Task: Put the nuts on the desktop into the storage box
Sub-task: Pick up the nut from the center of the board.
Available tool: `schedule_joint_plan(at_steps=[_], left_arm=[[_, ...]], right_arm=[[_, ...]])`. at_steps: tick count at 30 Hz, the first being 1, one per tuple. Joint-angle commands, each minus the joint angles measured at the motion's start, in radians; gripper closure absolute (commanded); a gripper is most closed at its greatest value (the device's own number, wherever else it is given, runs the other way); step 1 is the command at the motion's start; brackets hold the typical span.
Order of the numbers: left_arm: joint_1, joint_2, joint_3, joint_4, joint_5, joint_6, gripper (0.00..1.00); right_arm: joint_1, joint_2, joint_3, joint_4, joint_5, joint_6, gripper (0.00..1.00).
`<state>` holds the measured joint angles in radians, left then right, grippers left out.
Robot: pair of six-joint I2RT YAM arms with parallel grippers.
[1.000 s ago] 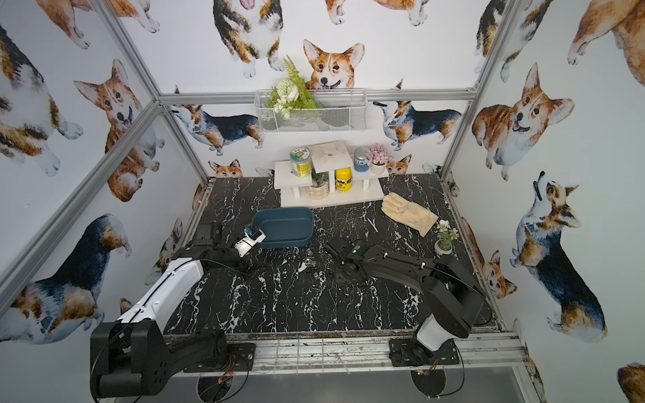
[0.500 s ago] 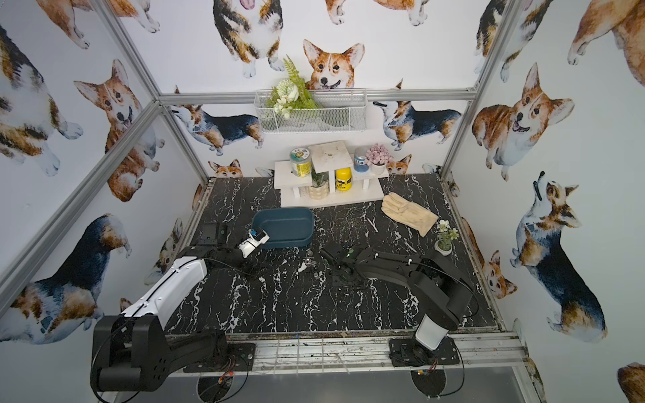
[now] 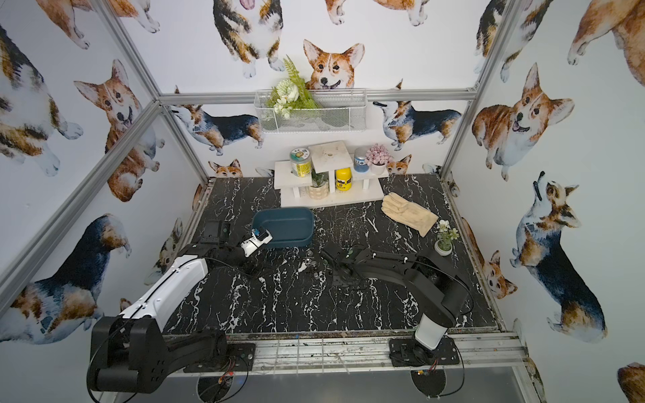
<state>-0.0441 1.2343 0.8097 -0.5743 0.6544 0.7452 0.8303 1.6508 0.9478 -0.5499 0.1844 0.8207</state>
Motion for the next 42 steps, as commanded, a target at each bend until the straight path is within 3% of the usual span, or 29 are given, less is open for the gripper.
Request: schedule_joint_plan(at_steps=[1, 3, 10, 16, 19, 23, 29, 32, 38, 42], left_arm=[[-0.016, 0.014, 0.045, -0.037, 0.041, 0.048, 0.0], [-0.028, 0.028, 0.072, -0.034, 0.071, 0.049, 0.0], [-0.079, 0.082, 0.168, -0.029, 0.228, 0.048, 0.0], [-0.133, 0.112, 0.179, -0.026, 0.352, 0.091, 0.0], [-0.142, 0.11, 0.157, -0.067, 0.405, 0.182, 0.0], [-0.142, 0.108, 0.156, -0.102, 0.452, 0.226, 0.0], [-0.142, 0.111, 0.153, -0.159, 0.528, 0.327, 0.05], [-0.142, 0.111, 0.154, -0.186, 0.543, 0.371, 0.14], [-0.142, 0.108, 0.148, -0.326, 0.549, 0.577, 0.19], [-0.142, 0.096, 0.149, -0.339, 0.529, 0.582, 0.24]], right_arm=[[-0.001, -0.049, -0.007, 0.057, 0.014, -0.039, 0.76], [0.0, -0.08, -0.011, 0.071, 0.022, -0.066, 0.82], [0.001, -0.188, -0.005, 0.131, -0.081, -0.161, 0.82], [0.001, -0.321, -0.062, 0.46, -0.475, -0.146, 0.8], [0.012, -0.323, -0.084, 0.662, -0.698, -0.075, 0.79], [0.039, -0.304, -0.091, 0.859, -0.839, 0.011, 0.79], [0.044, -0.263, -0.127, 1.059, -0.91, 0.138, 0.79], [0.044, -0.255, -0.136, 1.066, -0.893, 0.147, 0.79], [0.043, -0.279, -0.157, 1.067, -0.849, 0.159, 0.8], [0.035, -0.28, -0.162, 1.04, -0.829, 0.16, 0.81]])
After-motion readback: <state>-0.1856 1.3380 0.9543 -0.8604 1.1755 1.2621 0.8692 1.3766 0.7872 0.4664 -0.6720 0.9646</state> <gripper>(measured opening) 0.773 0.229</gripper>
